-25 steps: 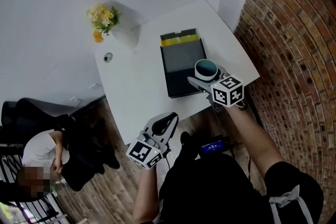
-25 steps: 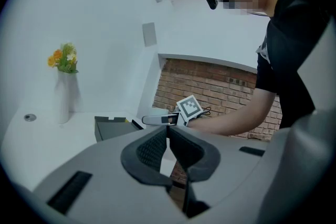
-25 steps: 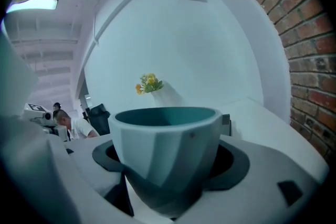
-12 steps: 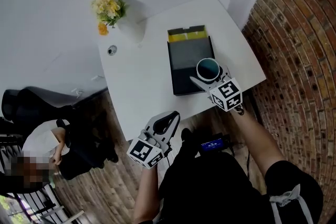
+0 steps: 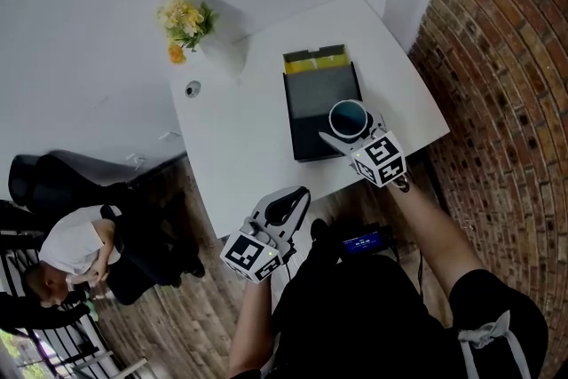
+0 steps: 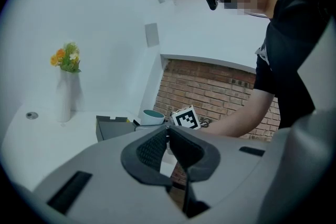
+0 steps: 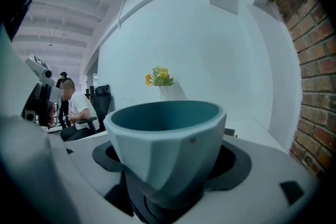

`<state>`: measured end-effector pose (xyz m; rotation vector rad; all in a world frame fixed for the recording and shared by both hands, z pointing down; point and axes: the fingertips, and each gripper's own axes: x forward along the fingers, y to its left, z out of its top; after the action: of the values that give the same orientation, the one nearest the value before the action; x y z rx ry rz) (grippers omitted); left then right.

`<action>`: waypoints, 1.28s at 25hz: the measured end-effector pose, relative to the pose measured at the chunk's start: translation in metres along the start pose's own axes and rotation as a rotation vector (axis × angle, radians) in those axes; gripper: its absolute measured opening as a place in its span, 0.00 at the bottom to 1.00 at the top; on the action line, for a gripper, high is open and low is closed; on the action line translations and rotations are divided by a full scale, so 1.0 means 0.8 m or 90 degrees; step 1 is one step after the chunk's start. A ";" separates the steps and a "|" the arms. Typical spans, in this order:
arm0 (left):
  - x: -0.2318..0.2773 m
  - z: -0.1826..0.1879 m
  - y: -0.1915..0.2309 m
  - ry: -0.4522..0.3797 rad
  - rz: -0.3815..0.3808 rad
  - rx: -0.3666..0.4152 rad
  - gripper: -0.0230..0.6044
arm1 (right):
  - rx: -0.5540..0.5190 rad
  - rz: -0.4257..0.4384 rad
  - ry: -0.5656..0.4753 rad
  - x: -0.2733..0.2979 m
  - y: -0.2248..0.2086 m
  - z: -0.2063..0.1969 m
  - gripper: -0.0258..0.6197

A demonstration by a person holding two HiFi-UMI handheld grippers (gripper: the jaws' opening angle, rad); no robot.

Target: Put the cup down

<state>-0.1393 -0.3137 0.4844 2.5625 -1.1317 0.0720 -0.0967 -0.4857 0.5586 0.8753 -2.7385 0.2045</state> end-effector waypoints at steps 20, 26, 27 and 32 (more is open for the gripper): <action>-0.041 0.006 0.027 -0.028 0.048 -0.005 0.08 | 0.023 -0.051 0.036 -0.079 0.000 -0.033 0.74; -0.036 0.008 0.023 -0.033 0.032 -0.003 0.08 | 0.104 -0.069 -0.014 -0.126 -0.001 -0.010 0.74; -0.034 0.009 0.022 -0.036 0.027 -0.002 0.08 | 0.116 -0.066 -0.024 -0.134 0.001 -0.004 0.74; -0.020 0.016 0.011 -0.046 0.000 0.003 0.08 | 0.163 -0.035 -0.072 -0.169 0.022 0.033 0.73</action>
<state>-0.1577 -0.3116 0.4720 2.5874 -1.1592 -0.0187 -0.0063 -0.4025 0.4937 1.0575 -2.8299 0.5193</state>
